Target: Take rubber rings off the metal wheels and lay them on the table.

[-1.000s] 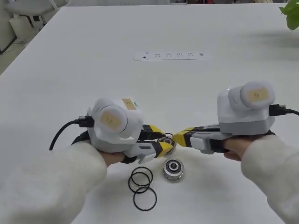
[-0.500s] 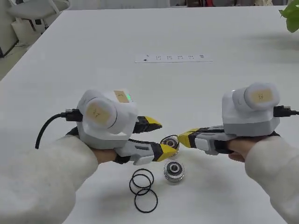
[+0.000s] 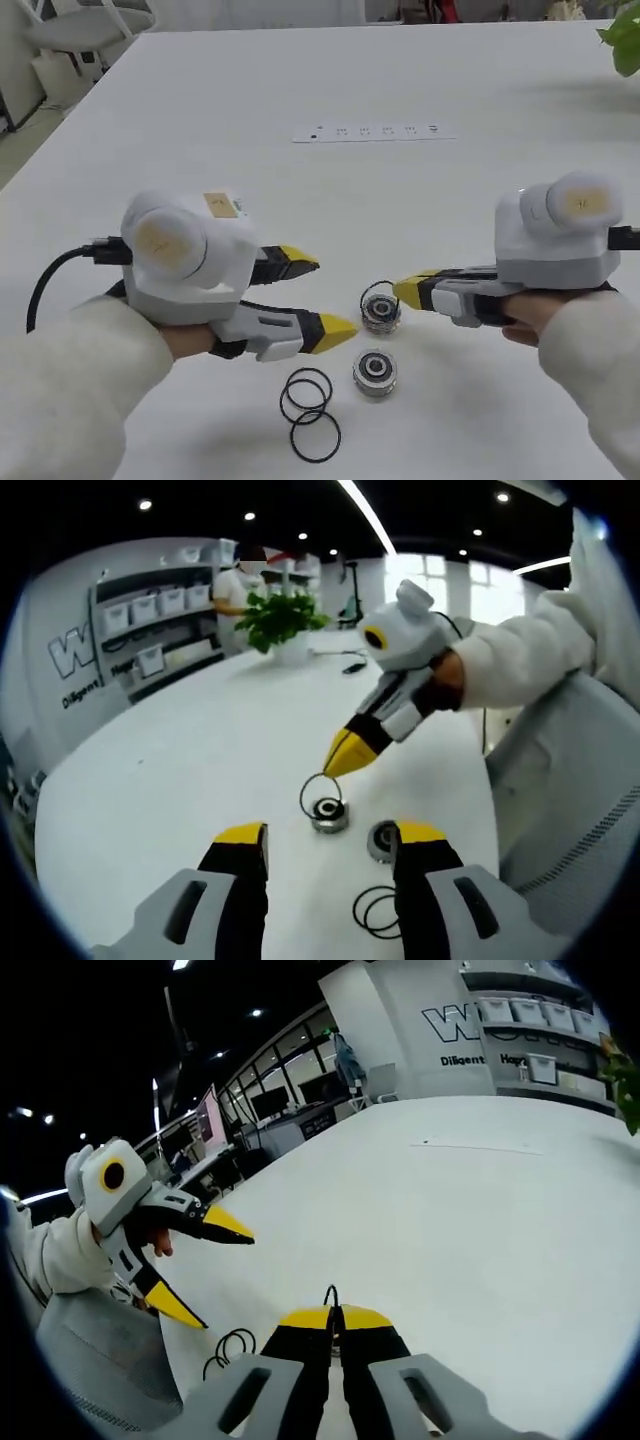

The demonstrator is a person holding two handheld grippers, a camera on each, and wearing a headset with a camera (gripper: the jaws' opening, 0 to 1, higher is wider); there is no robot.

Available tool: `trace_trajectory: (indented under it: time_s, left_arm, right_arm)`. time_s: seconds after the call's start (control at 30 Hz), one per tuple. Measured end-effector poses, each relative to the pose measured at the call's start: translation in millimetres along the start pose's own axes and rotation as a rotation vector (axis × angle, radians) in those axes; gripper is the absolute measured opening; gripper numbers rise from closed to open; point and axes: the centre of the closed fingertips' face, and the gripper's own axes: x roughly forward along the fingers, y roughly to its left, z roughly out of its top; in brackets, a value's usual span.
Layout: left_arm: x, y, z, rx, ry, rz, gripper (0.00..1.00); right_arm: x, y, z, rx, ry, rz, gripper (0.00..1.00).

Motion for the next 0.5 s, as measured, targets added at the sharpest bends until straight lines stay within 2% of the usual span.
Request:
trace_trajectory:
  time_s: [0.1, 0.23, 0.4, 0.5]
  left_arm:
    - [-4.7, -2.4, -2.6, 0.006, 0.007, -0.005, 0.53]
    - [-11.7, -9.7, -4.1, 0.015, 0.013, -0.019, 0.55]
    - [-19.7, -17.3, -5.7, 0.013, 0.011, -0.03, 0.59]
    - [-24.5, -16.9, -10.2, 0.003, 0.014, -0.021, 0.62]
  right_arm:
    - [-3.2, 2.8, 6.3, 0.035, -0.027, 0.016, 0.0]
    - [-4.5, 6.3, 8.7, 0.038, -0.036, 0.022, 0.0]
    - [-5.2, 18.1, 15.6, 0.048, -0.054, 0.055, 0.0]
    - [-4.8, 27.6, 18.7, 0.051, -0.06, 0.084, 0.0]
